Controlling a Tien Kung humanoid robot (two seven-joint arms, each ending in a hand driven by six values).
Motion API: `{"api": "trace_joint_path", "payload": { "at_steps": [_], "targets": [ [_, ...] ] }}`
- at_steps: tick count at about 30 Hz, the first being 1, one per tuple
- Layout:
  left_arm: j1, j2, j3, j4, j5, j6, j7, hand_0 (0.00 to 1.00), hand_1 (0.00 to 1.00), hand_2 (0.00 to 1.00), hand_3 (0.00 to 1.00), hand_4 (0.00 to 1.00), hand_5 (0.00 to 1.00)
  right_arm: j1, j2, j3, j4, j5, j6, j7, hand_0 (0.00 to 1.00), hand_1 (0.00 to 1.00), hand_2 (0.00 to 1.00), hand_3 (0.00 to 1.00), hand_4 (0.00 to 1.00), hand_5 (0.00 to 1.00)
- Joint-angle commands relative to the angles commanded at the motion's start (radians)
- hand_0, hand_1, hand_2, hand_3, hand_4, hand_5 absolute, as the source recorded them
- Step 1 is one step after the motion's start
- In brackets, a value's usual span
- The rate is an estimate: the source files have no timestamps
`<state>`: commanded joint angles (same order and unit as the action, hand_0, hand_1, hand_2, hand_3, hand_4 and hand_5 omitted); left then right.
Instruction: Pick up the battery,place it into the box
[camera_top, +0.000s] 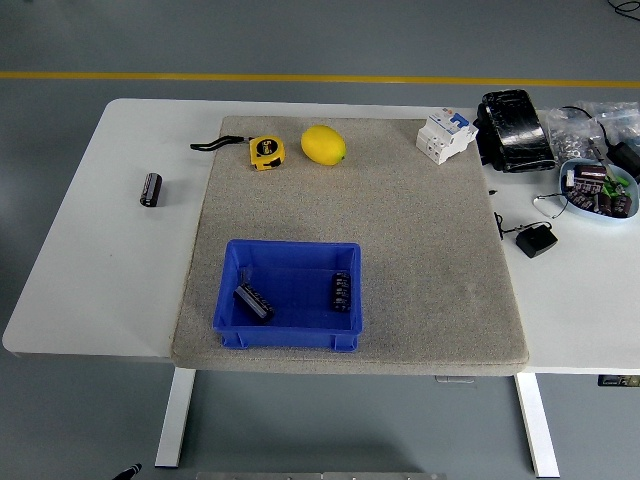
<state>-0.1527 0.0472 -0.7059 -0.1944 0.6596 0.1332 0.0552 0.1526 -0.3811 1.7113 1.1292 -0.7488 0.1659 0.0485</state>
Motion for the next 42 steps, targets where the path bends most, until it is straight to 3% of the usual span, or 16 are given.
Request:
{"api": "trace_joint_path", "payload": {
  "at_steps": [2, 7, 11, 19, 26, 31, 32, 37, 38, 39, 42],
  "targets": [
    [-0.007, 0.001, -0.026, 0.000, 0.048, -0.004, 0.009, 0.824, 0.829, 0.851, 0.661, 0.751, 0.625, 0.006, 0.001, 0.010, -0.007, 0.006, -0.005, -0.002, 0.843, 0.809, 0.844, 0.855, 0.998, 0.919],
    [0.001, 0.004, -0.023, 0.001, 0.025, 0.001, 0.004, 0.824, 0.829, 0.851, 0.661, 0.751, 0.625, 0.002, -0.009, 0.017, 0.000, 0.006, 0.001, 0.003, 0.843, 0.809, 0.844, 0.855, 0.998, 0.919],
    [0.002, 0.002, -0.049, -0.001, 0.070, 0.000, 0.019, 0.830, 0.830, 0.852, 0.660, 0.751, 0.623, 0.017, -0.018, -0.009, -0.019, -0.016, -0.001, 0.008, 0.844, 0.808, 0.843, 0.854, 0.998, 0.914],
    [0.020, -0.004, -0.009, 0.000, 0.000, 0.005, 0.009, 0.839, 0.829, 0.851, 0.660, 0.750, 0.621, 0.013, -0.001, -0.012, -0.028, -0.024, -0.007, 0.003, 0.841, 0.809, 0.843, 0.855, 0.998, 0.903],
    [0.007, -0.003, -0.007, -0.007, 0.017, -0.001, 0.021, 0.842, 0.827, 0.851, 0.656, 0.751, 0.618, 0.012, 0.003, -0.026, -0.010, -0.037, -0.022, 0.009, 0.848, 0.810, 0.844, 0.859, 0.998, 0.896],
    [0.015, -0.001, 0.001, -0.008, 0.005, 0.000, 0.019, 0.842, 0.827, 0.851, 0.656, 0.751, 0.618, -0.001, 0.032, -0.047, 0.012, -0.034, -0.067, 0.031, 0.848, 0.810, 0.844, 0.859, 0.998, 0.896],
    [0.015, -0.001, 0.003, -0.008, 0.003, 0.000, 0.018, 0.842, 0.828, 0.849, 0.655, 0.753, 0.618, -0.003, 0.037, -0.052, 0.017, -0.031, -0.075, 0.034, 0.857, 0.816, 0.851, 0.916, 0.998, 0.898],
    [0.007, 0.000, -0.001, -0.010, 0.016, -0.002, 0.020, 0.842, 0.828, 0.849, 0.655, 0.753, 0.618, 0.005, 0.045, -0.079, 0.032, -0.005, -0.115, 0.067, 0.857, 0.816, 0.851, 0.916, 0.998, 0.898],
    [0.005, 0.001, 0.000, -0.011, 0.017, -0.004, 0.020, 0.845, 0.828, 0.854, 0.658, 0.752, 0.614, 0.011, 0.045, -0.085, 0.030, -0.001, -0.122, 0.074, 0.869, 0.826, 0.870, 0.980, 0.998, 0.901],
    [0.005, 0.001, 0.004, -0.012, 0.015, -0.005, 0.020, 0.845, 0.828, 0.854, 0.658, 0.752, 0.614, 0.018, 0.047, -0.093, 0.028, 0.003, -0.131, 0.079, 0.869, 0.826, 0.870, 0.980, 0.998, 0.901],
    [0.005, 0.002, 0.002, -0.011, 0.020, -0.006, 0.019, 0.845, 0.828, 0.854, 0.658, 0.752, 0.614, 0.032, 0.056, -0.105, 0.025, 0.007, -0.133, 0.076, 0.869, 0.826, 0.870, 0.980, 0.998, 0.901]
  ]
}}
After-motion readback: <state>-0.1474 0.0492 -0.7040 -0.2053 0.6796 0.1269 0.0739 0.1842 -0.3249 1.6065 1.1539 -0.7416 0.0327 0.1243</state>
